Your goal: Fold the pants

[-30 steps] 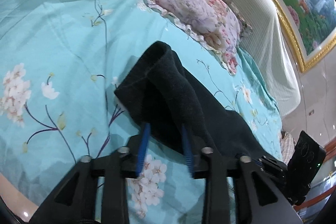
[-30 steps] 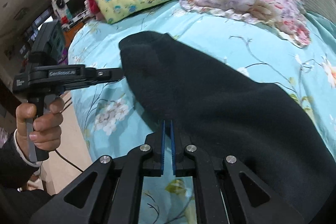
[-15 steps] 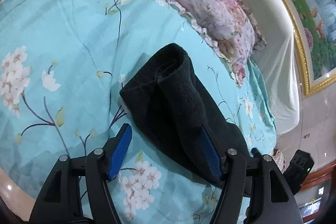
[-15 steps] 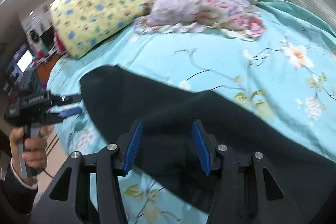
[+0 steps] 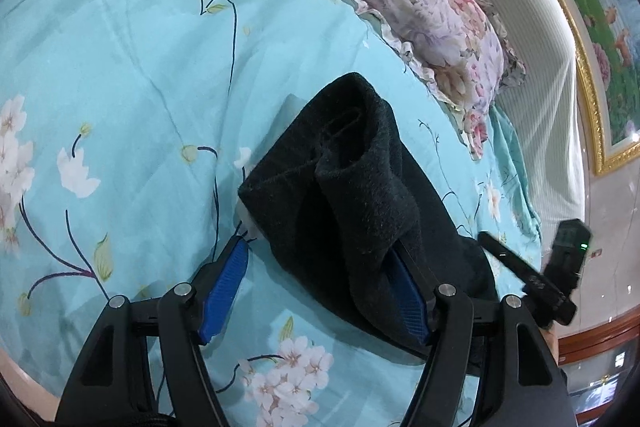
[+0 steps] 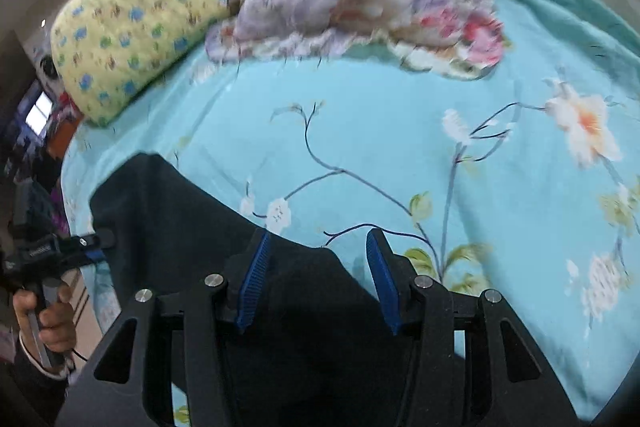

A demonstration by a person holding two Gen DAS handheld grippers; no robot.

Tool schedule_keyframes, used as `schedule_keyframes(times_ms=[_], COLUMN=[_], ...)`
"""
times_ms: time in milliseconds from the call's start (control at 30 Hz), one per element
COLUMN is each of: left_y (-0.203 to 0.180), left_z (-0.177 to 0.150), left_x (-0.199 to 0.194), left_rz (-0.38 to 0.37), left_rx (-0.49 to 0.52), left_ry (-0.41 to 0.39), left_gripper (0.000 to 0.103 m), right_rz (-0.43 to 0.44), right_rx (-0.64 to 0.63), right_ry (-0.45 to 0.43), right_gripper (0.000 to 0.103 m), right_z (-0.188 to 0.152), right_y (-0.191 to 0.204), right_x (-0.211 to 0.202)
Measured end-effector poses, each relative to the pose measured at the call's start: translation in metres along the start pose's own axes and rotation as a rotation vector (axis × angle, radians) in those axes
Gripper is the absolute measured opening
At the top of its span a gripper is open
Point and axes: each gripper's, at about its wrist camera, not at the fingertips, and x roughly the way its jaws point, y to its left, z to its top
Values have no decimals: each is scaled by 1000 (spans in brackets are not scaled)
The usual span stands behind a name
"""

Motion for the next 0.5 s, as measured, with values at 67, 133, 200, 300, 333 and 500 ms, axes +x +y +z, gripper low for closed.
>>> schedule_keyframes(times_ms=[67,133,200,300,333,500], left_y=[1,3,2,-5,-9,-27], left_z=[1,2,4,6,7,6], left_x=[0,2,8,13,16,7], left_rz=[-8,-12,-4,17,29,4], left_rx=[-3,-9,-11,7,25,117], left_ry=[4,5,4,-13,-18,-47], left_gripper=[70,70,70,67,56,19], right_rz=[-1,-10,3,44,58,47], right_rx=[-22,-41,-45,-28,-25,-50], right_ry=[48,90,112,117,121,118], right_gripper=[51,51,50,39,28,16], right_z=[-2,-6,-11,-11,-10,-12], right_y=[0,-1,-3,-7,-7,2], right_x=[13,24,33,34,34,27])
